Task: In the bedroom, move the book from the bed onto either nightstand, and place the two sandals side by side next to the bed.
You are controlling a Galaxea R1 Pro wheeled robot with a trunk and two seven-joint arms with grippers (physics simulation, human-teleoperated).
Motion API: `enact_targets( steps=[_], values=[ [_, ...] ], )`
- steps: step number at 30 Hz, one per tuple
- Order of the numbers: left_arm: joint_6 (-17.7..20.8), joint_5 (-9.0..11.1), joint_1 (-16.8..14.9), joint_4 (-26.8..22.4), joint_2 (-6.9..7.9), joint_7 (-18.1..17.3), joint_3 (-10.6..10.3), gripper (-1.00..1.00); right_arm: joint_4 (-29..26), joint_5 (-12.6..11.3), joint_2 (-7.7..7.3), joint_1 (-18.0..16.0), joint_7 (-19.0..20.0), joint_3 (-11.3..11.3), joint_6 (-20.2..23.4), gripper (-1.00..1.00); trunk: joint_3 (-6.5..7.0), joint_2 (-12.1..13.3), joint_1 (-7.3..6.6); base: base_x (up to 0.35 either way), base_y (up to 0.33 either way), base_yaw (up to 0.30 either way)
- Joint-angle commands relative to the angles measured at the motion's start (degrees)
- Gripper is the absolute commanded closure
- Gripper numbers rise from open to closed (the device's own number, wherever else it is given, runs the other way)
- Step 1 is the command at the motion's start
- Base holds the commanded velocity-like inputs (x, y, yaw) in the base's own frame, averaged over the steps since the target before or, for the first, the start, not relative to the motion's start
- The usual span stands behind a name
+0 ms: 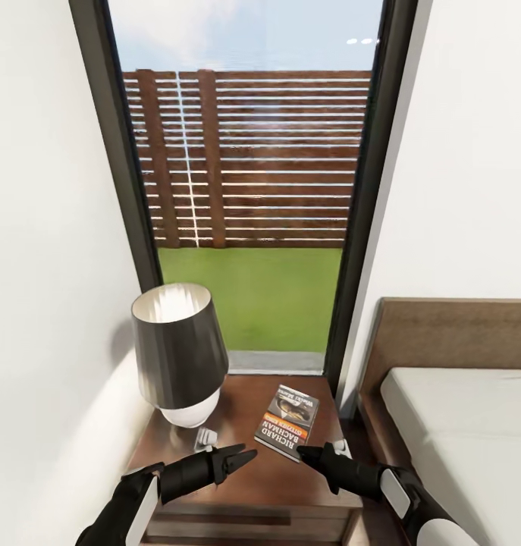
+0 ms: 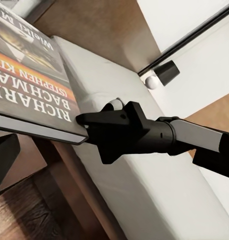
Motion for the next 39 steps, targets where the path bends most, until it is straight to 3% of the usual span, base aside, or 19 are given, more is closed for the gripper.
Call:
enact_targets(
  steps=[1,16,29,39],
  values=[
    [0.6,0.1,0.0,0.0,-0.05,-0.2,0.2,-1.0,0.0,0.1,0.04,0.0,0.1,-0.3,0.2,1.0,-0.06,0.0,0.01,0.098,0.0,0.0],
    [0.5,0.0,0.0,0.0,-0.05,-0.2,0.2,-1.0,0.0,0.1,0.12,0.0,0.2,-0.3,0.2,1.0,-0.06,0.0,0.01,0.16,0.0,0.0],
    [0.6,0.1,0.0,0.0,-0.05,-0.3,0.2,-1.0,0.0,0.1,0.12,0.0,0.2,-0.3,0.2,1.0,-0.06,0.0,0.01,0.014,0.0,0.0],
    [0.6,0.0,0.0,0.0,-0.13,-0.2,0.2,-1.0,0.0,0.1,0.12,0.0,0.2,-0.3,0.2,1.0,-1.85,-4.0,2.2,0.0,0.0,0.0]
  ],
)
